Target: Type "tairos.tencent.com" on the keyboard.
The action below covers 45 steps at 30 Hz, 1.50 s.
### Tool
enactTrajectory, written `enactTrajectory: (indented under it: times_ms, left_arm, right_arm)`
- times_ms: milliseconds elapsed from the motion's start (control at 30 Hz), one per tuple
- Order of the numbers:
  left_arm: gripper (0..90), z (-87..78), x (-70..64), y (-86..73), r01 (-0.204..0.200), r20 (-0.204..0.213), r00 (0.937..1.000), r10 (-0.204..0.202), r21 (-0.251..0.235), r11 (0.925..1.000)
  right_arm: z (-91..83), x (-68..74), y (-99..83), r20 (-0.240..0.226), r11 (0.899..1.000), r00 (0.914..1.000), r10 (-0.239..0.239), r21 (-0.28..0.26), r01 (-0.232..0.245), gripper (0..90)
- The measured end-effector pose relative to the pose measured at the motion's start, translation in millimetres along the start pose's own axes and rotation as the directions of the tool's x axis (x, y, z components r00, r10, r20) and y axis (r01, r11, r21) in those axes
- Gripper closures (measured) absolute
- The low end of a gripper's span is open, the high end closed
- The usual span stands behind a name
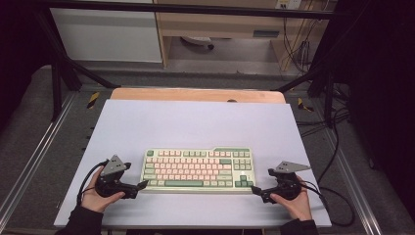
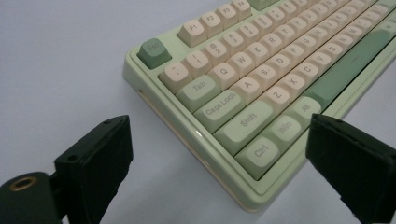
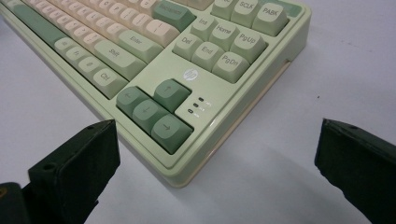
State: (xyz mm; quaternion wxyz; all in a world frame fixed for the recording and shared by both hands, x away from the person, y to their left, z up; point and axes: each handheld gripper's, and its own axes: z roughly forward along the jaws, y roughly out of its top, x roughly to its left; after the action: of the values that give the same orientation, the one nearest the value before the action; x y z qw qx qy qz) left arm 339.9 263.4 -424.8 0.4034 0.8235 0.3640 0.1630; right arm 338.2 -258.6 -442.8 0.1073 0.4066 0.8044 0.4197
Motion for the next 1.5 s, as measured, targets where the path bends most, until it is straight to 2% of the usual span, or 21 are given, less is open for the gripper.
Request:
enactTrajectory:
  times_ms: [300,333,533,800,967,1300,1500]
  left_arm:
    - [17.6,-1.4,-4.6,14.8,0.004,-0.023,0.9997,-0.004,-0.008,1.0000]
    - [21.7,-1.1,-5.5,16.6,0.004,-0.021,0.9998,-0.005,-0.008,1.0000]
    - [30.3,2.1,-12.0,27.0,-0.009,-0.024,0.9997,0.009,-0.012,0.9999]
    - [44.7,9.3,-16.7,38.7,-0.011,-0.005,0.9999,0.011,-0.012,0.9999]
    - [54.8,12.3,-18.2,44.4,0.004,0.013,0.9999,-0.004,-0.011,0.9999]
    - [67.2,23.1,-24.8,53.8,-0.006,0.018,0.9998,0.006,0.009,0.9999]
    - [74.2,30.9,-27.0,58.4,0.004,0.033,0.9995,-0.004,0.007,1.0000]
  right_arm:
    - [0.2,0.2,0.0,0.003,1.000,1.0000,-0.003,0.000,0.003,0.6]
    - [0.0,0.2,0.0,0.004,1.000,1.0000,-0.002,-0.002,0.003,0.7]
    - [-0.1,0.1,0.1,0.004,1.000,1.0000,-0.005,-0.003,0.005,0.6]
    - [-0.3,0.1,0.1,0.003,1.000,1.0000,-0.005,-0.003,0.005,0.6]
    - [0.2,0.4,0.0,0.003,1.000,1.0000,-0.002,-0.001,0.002,0.7]
    - [0.3,0.8,-0.1,0.001,1.000,1.0000,0.003,0.002,-0.003,0.7]
    - [0.3,0.8,-0.1,0.001,1.000,1.0000,0.002,0.001,-0.002,0.7]
